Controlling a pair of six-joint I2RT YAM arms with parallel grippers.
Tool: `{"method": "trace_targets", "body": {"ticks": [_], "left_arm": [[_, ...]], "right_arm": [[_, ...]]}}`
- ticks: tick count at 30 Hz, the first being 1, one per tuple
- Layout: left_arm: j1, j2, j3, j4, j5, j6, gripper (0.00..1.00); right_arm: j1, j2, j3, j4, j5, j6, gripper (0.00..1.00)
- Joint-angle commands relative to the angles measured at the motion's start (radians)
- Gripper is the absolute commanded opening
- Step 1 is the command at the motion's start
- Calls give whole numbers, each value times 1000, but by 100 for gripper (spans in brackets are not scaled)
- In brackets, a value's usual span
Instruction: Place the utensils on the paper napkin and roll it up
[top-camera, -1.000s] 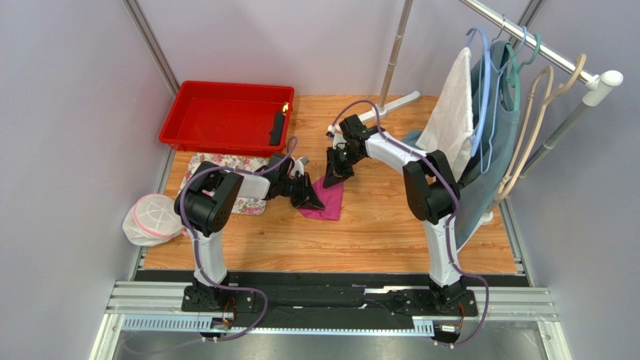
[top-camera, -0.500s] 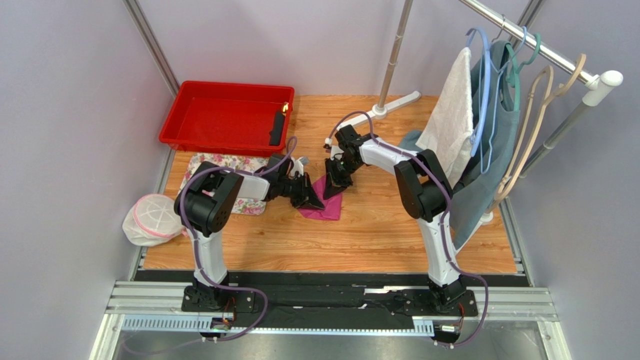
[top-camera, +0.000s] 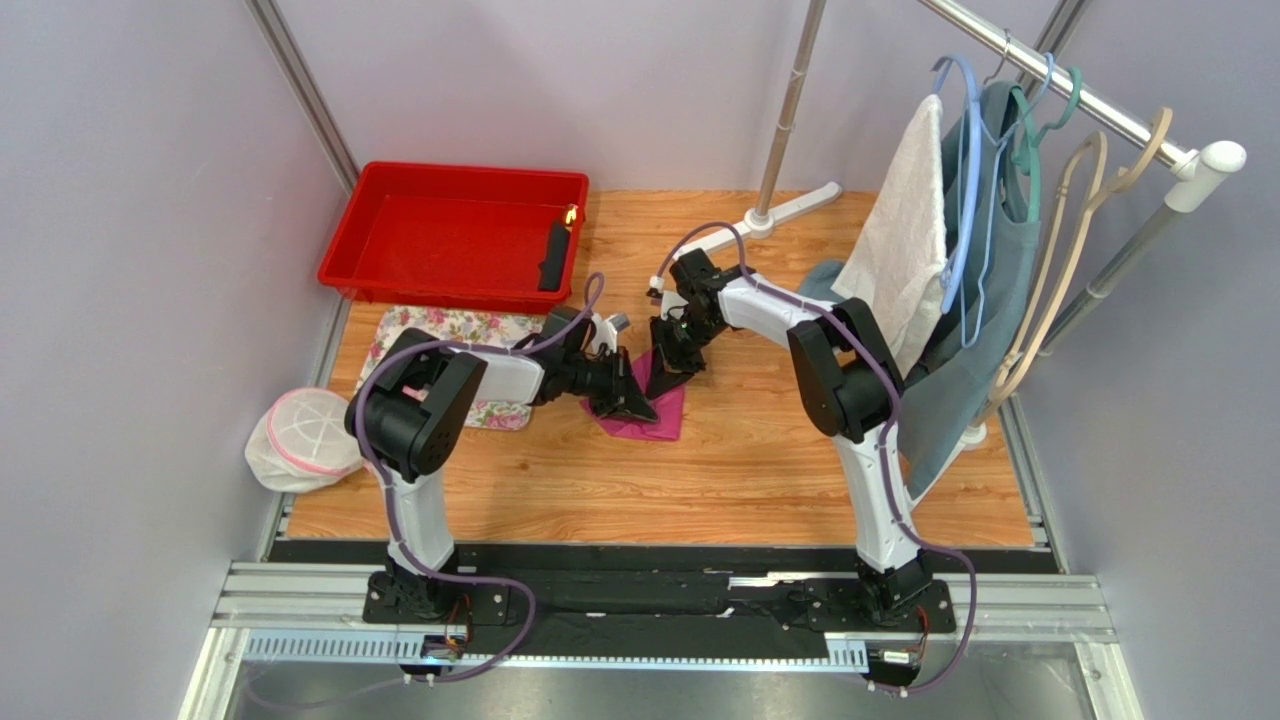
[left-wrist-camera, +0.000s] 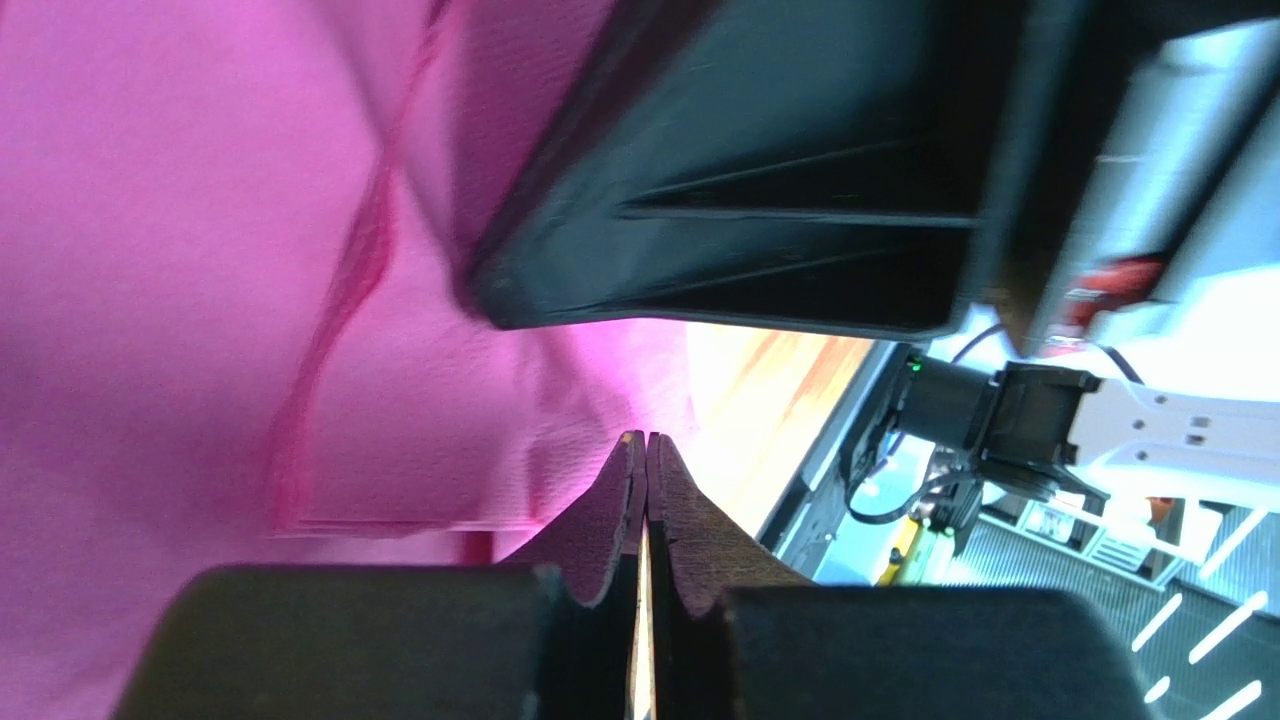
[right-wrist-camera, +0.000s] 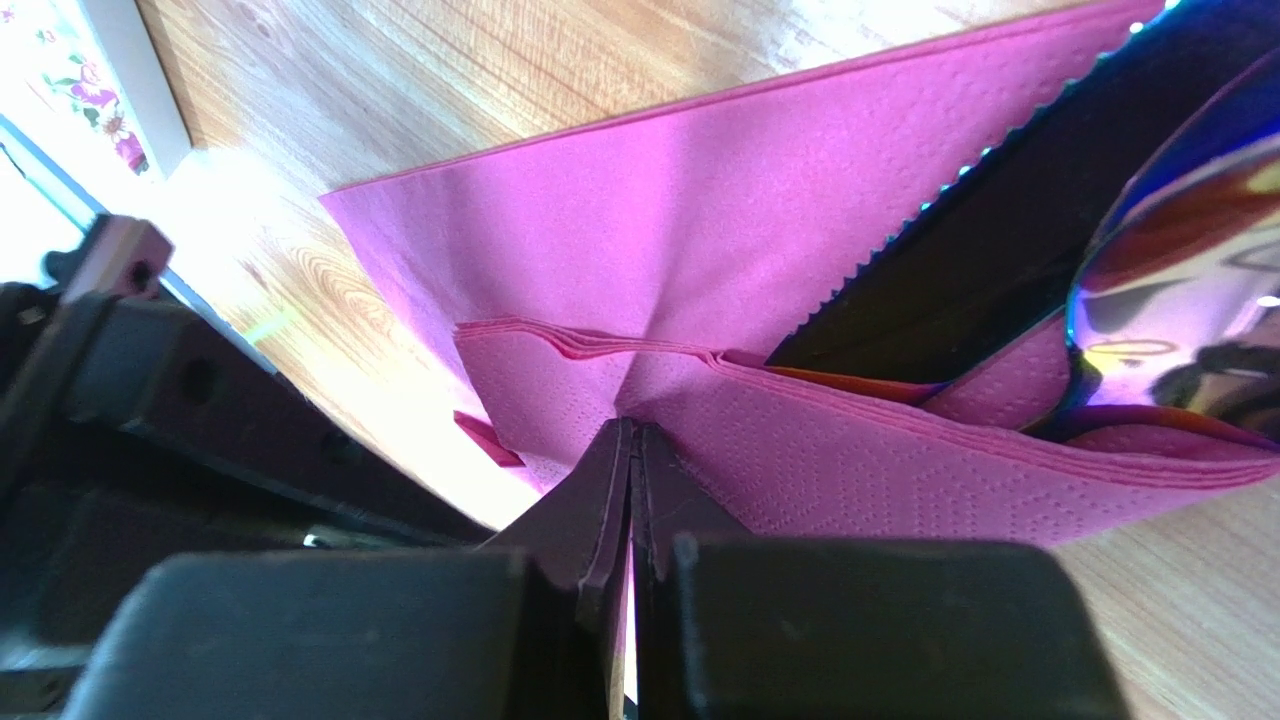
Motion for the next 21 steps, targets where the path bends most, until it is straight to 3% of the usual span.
{"method": "trace_targets", "body": {"ticks": [1,11,15,21], "left_arm": [[1,47,1,-68,-31,31,1],[19,114,1,-119,-94,34,0],[24,116,0,-114,-97,31,0],[27,111,4,-108,-94,31,0]], "right_arm": [[3,60,24,21,100,-45,1],[0,62,81,-2,91,-55,3],[-12,10,106,-1,28,-31,15],[-23,-100,104,-13,8,-20,21]]}}
